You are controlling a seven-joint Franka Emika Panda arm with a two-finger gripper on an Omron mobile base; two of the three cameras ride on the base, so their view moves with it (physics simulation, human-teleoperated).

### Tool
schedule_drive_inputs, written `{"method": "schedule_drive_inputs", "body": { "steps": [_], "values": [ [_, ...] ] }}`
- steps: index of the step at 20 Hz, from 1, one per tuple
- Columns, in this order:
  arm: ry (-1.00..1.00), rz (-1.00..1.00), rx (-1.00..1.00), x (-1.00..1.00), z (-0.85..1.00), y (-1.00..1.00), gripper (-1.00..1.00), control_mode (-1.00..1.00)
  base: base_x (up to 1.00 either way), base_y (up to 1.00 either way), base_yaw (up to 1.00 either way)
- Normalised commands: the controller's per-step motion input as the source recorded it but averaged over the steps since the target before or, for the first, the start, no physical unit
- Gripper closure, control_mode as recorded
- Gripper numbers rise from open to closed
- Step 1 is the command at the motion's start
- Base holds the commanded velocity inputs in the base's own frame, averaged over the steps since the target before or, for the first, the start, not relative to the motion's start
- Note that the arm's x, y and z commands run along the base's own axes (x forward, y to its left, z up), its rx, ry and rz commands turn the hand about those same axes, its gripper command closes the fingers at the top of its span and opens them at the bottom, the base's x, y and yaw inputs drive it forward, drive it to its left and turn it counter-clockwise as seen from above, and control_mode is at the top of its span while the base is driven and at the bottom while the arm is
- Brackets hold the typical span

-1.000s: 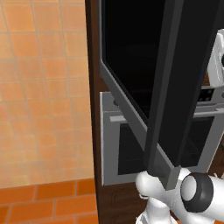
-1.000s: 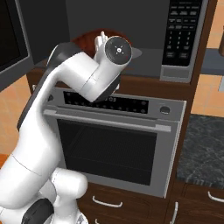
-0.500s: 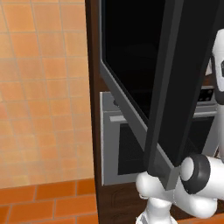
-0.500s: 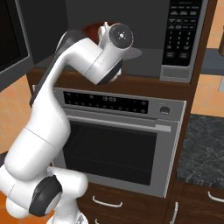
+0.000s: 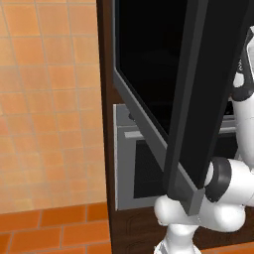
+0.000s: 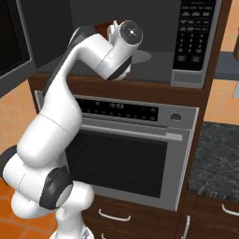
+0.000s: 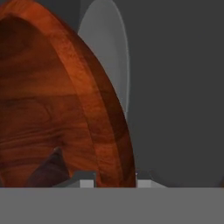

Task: Pick the potato from the sink and place it in the bowl. Then pick the bowl and place it in the microwave. Then close the microwave door and press the start button.

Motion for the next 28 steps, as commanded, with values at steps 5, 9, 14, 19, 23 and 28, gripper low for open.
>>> {"method": "schedule_drive_inputs", "body": {
  "steps": [5,9,14,19,23,28],
  "values": [
    [0.02,0.01,0.00,0.47,0.00,0.02,1.00,-1.00,0.00,0.00,0.00],
    [0.01,0.00,0.00,0.17,-0.07,0.00,1.00,-1.00,0.00,0.00,0.00],
    [0.01,0.00,0.00,0.01,-0.19,0.00,-1.00,-1.00,0.00,0.00,0.00],
    [-0.15,0.01,0.00,-0.10,-0.05,0.00,-1.00,-1.00,0.00,0.00,0.00],
    [-0.41,0.05,0.00,-0.82,0.06,0.00,-1.00,-1.00,0.00,0.00,0.00],
    [-0.29,0.03,-0.08,-0.96,-0.35,0.00,-1.00,-1.00,0.00,0.00,0.00]
  ]
}}
